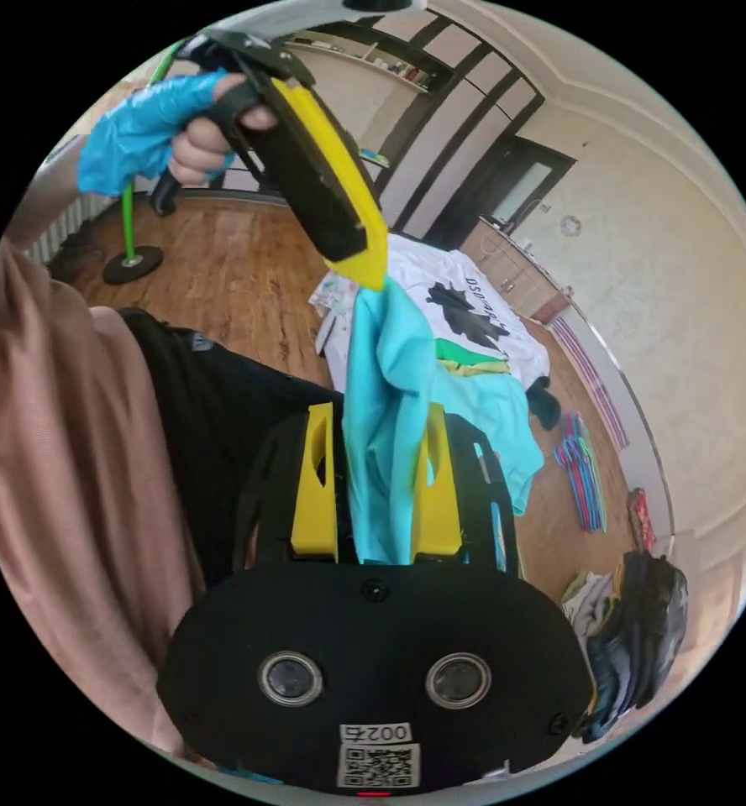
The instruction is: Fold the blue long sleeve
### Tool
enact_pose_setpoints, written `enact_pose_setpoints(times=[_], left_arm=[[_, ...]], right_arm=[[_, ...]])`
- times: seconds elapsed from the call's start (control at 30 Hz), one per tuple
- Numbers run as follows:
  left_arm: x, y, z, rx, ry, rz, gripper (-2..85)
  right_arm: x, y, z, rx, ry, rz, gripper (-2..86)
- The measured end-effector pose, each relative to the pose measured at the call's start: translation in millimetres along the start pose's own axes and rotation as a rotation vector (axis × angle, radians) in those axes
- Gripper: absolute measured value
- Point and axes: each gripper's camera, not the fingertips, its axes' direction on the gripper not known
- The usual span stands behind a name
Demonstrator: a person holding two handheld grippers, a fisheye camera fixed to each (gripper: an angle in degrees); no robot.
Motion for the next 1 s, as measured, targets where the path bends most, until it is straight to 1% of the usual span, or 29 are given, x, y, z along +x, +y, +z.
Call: enact_pose_setpoints(times=[0.03,0.07,0.17,0.23,0.3,0.43,0.5,0.57,0.63,0.7,0.8,0.87,0.9,1.0], left_arm=[[-1,0,0,-0.001,0.000,0.002,-0.9],[-2,0,0,-0.006,0.005,0.012,-0.8],[-3,2,9,-0.076,0.046,0.105,-0.3],[-8,6,13,-0.093,0.041,0.107,0.8],[-13,10,17,-0.097,0.037,0.137,5.0],[-15,4,21,-0.036,-0.003,0.186,10.9],[-12,-9,27,-0.010,-0.063,0.263,12.7],[-9,-22,31,0.001,-0.085,0.346,13.3],[-5,-34,32,0.028,-0.092,0.434,13.2],[1,-47,33,0.048,-0.066,0.565,12.2],[12,-56,41,0.017,-0.075,0.707,9.2],[13,-58,41,0.015,-0.099,0.742,7.4],[12,-61,39,0.006,-0.078,0.738,6.1],[6,-62,32,0.027,-0.073,0.678,4.8]], right_arm=[[3,2,2,0.001,0.047,0.033,9.8],[8,4,1,0.018,0.045,0.062,7.7],[24,6,-4,0.025,0.007,0.107,5.3],[33,4,-6,0.024,-0.001,0.111,5.1],[44,2,-8,0.022,-0.012,0.115,5.1],[65,-6,-11,0.016,-0.043,0.099,5.0],[70,-9,-10,0.007,-0.054,0.076,5.0],[75,-12,-7,-0.008,-0.085,0.052,5.0],[76,-14,-4,-0.020,-0.101,0.032,5.0],[77,-17,-1,-0.031,-0.116,0.014,5.0],[82,-21,3,-0.041,-0.140,0.003,5.0],[84,-22,9,-0.064,-0.162,-0.021,5.3],[83,-22,10,-0.067,-0.161,-0.024,5.4],[82,-17,15,-0.084,-0.127,0.017,8.4]])
